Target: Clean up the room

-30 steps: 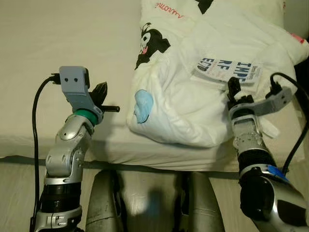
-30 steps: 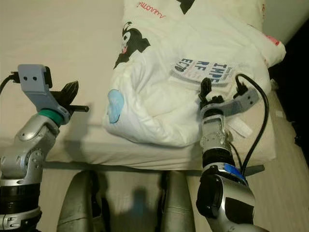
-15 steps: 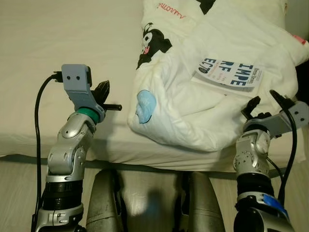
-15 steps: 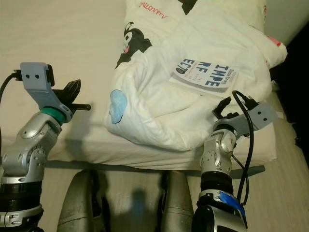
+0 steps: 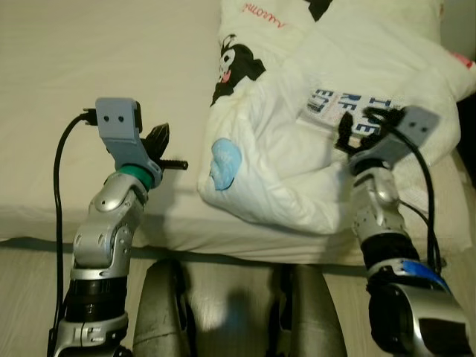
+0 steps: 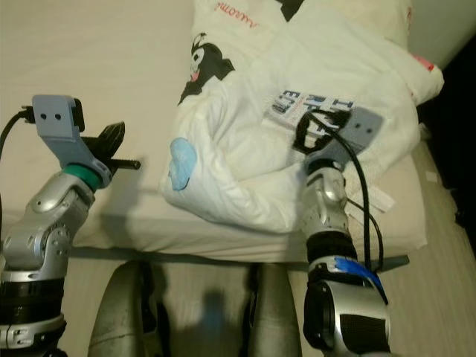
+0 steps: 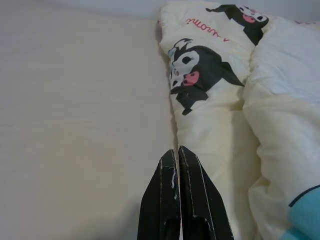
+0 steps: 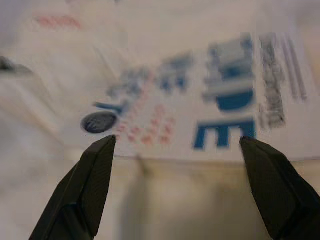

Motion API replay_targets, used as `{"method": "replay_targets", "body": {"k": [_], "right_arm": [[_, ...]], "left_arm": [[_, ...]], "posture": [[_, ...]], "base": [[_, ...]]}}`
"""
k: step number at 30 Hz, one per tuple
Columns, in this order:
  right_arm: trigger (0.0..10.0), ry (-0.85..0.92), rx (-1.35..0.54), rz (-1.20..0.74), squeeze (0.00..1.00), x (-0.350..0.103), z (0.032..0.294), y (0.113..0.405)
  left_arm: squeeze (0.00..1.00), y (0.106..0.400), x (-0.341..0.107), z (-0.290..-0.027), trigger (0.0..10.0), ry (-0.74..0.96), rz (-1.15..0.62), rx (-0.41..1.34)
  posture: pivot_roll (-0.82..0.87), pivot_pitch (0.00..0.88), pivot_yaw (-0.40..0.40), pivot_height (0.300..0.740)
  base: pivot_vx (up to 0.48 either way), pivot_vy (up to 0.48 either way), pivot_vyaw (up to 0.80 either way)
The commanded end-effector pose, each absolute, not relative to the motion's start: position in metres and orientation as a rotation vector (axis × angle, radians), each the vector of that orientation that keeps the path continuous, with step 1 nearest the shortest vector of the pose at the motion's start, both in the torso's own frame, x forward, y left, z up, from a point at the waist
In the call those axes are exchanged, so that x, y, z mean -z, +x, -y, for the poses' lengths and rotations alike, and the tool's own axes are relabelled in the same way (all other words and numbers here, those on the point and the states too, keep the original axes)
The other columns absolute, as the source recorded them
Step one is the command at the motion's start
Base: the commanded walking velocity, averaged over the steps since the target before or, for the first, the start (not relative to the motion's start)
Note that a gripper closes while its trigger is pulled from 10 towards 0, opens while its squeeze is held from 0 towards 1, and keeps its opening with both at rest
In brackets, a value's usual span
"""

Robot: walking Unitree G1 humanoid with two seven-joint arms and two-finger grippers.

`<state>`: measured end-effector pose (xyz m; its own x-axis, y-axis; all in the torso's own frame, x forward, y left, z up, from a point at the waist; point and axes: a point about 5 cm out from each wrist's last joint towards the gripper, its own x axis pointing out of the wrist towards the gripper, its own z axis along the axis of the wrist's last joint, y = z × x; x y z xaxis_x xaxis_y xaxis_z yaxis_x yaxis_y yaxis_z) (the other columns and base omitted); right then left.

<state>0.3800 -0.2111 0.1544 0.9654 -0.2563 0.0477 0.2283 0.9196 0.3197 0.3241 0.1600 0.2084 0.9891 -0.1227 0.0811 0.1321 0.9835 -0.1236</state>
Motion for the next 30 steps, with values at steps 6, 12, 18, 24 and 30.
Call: {"method": "replay_targets", "body": {"k": [6, 12, 18, 24, 30], "right_arm": [[10.0, 0.465, 0.465, 0.048, 0.00, -0.140, 0.240, 0.370], [10.0, 0.341, 0.536, 0.119, 0.00, -0.152, 0.256, 0.368], [10.0, 0.379, 0.564, 0.101, 0.00, -0.147, 0.260, 0.366], [10.0, 0.501, 0.370, 0.082, 0.00, -0.145, 0.243, 0.376], [10.0, 0.492, 0.290, 0.045, 0.00, -0.143, 0.233, 0.380]], "left_arm": [[0.00, 0.319, -0.202, -0.162, 10.0, -0.124, 0.050, 0.118], [0.00, 0.321, -0.202, -0.160, 10.0, -0.124, 0.045, 0.125], [0.00, 0.323, -0.203, -0.158, 10.0, -0.126, 0.044, 0.133], [0.00, 0.322, -0.204, -0.159, 10.0, -0.125, 0.047, 0.130], [0.00, 0.321, -0.204, -0.159, 10.0, -0.125, 0.048, 0.126]], "posture": [[0.08, 0.242, 0.039, 0.585], [0.07, 0.243, 0.045, 0.585], [0.07, 0.241, 0.047, 0.585], [0.08, 0.235, 0.045, 0.585], [0.09, 0.234, 0.044, 0.585]], "base": [[0.000, 0.000, 0.00], [0.000, 0.000, 0.00], [0.000, 0.000, 0.00], [0.000, 0.000, 0.00], [0.000, 0.000, 0.00]]}}
